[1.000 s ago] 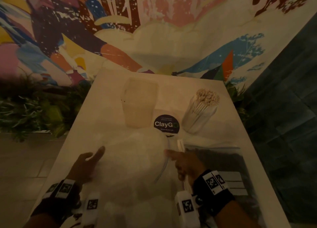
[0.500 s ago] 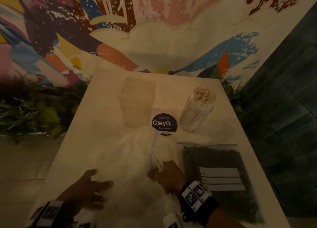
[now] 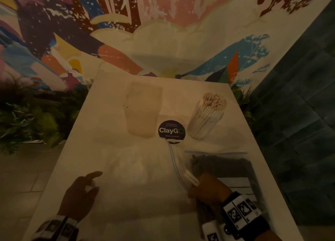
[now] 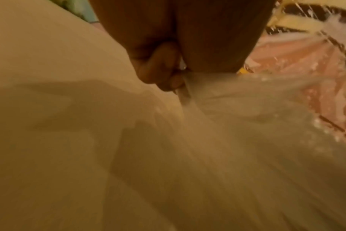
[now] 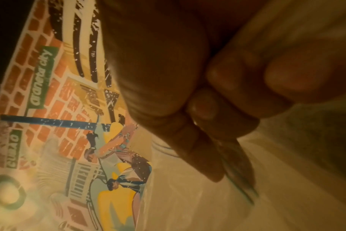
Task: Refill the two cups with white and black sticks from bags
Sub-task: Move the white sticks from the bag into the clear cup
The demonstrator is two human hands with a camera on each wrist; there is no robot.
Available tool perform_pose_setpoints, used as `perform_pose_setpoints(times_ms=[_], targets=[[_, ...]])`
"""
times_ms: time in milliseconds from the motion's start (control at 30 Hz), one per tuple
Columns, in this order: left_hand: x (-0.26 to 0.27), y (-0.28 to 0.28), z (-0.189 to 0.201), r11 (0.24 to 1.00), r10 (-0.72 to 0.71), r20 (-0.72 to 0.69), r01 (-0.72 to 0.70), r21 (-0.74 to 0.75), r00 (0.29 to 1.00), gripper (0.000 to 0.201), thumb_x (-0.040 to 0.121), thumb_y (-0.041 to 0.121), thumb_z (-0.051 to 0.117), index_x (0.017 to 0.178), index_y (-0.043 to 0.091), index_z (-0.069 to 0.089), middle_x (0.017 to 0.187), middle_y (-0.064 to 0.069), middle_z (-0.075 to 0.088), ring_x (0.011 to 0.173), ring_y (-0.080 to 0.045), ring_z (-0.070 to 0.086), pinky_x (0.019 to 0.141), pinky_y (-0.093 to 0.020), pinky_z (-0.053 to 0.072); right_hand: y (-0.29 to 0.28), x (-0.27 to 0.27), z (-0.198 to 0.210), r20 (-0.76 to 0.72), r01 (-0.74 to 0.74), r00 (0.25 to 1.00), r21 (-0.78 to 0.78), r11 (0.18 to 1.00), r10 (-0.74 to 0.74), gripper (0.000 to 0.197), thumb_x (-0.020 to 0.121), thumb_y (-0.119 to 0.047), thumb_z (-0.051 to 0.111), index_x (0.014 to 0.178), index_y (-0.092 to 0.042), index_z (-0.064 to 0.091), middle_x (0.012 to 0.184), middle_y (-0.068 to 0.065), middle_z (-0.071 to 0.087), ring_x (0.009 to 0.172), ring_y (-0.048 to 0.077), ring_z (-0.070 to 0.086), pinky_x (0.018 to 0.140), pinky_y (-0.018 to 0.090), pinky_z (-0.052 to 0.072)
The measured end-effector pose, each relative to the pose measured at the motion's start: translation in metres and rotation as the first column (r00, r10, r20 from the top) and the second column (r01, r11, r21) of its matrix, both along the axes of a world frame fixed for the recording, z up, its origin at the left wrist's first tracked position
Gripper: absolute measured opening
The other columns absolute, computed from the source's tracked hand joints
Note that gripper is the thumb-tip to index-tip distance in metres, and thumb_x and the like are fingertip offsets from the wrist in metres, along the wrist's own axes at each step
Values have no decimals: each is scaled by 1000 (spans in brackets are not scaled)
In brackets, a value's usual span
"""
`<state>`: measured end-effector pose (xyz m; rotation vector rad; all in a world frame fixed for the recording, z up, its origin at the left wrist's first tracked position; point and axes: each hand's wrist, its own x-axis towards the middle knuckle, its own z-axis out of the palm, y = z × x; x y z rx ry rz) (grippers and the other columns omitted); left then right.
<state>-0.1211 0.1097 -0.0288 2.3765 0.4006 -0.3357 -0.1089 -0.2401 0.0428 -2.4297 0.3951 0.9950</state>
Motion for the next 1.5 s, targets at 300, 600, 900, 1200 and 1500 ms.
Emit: perform_pose_setpoints(times_ms=[300,600,900,1200,1500], targets=[[16,-5,13,985,-31,92,15,169,995,48,84,42,61,128,23,51,138,-9,42,118,-30,49,98,-48,44,-6,3,17,-24,440,864,522,731,-503,43,78,-48,68,93,-8,70,48,-3,36,40,10,34,41,24,31],[12,-49,-16,807,-448,-332,535,249,830,107,63,87,41,145,43,-13,157,3,-18,146,-22,-8,115,-51,10,36,41,-25,22,345,927,347,872,-375,13,82,-23,66,77,-13,59,59,2,49,46,14,46,39,23,38],[75,-105,86,651,-643,-124,625,430,756,58,84,47,41,140,36,33,149,7,36,134,-16,37,107,-26,31,-20,68,80,432,439,326,718,539,-841,43,89,-43,59,59,-15,48,48,2,44,41,14,42,46,28,40],[186,-260,125,790,-569,300,610,-61,766,104,66,38,81,147,17,19,150,-3,30,136,-22,32,113,-41,29,-43,150,160,419,-190,-26,889,416,-907,42,98,-27,49,56,-21,43,42,-3,36,40,15,35,50,33,41],[212,-305,77,783,-358,252,436,-443,899,109,60,48,69,148,23,10,155,-2,21,138,-24,30,114,-47,28,-43,184,127,419,-72,4,906,418,-908,37,96,-26,52,61,-14,49,41,-6,37,37,11,38,51,32,44]])
